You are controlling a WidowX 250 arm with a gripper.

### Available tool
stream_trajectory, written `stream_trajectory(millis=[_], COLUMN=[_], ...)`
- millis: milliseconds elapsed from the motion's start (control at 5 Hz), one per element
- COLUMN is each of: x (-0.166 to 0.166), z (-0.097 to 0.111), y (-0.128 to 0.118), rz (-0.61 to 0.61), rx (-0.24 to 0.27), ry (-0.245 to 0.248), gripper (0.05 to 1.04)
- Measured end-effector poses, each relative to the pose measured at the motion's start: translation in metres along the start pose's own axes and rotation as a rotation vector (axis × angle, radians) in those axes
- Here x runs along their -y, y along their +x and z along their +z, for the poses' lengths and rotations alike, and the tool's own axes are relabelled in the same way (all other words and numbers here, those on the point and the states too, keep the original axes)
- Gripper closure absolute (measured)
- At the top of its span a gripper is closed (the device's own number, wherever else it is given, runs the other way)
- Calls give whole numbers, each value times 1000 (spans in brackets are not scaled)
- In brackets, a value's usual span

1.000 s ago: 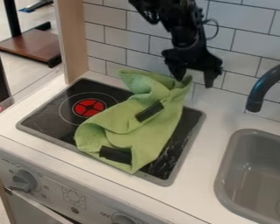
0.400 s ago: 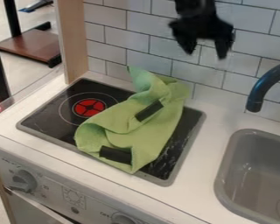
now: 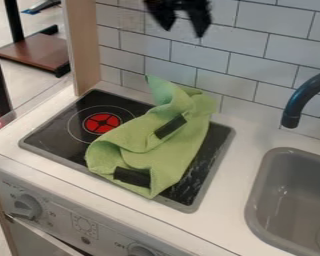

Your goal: Unfold the cloth from the bottom to the top

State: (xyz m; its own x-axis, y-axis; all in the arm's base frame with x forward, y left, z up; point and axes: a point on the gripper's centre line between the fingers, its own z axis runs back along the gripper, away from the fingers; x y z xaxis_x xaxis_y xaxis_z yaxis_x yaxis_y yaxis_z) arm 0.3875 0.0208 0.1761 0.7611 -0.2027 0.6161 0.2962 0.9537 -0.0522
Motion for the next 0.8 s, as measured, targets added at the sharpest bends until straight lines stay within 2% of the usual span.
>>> stream_trajectory(millis=[200,400,600,800], x=[-23,-36,-36,-51], z=[1,-2,-3,5], y=[-32,-57,-67,-78], rz=[-38,-154,-174,-119], rx=[-99,-204,-236,-255], ry=[38,108,90,95], gripper=[83,84,84,84])
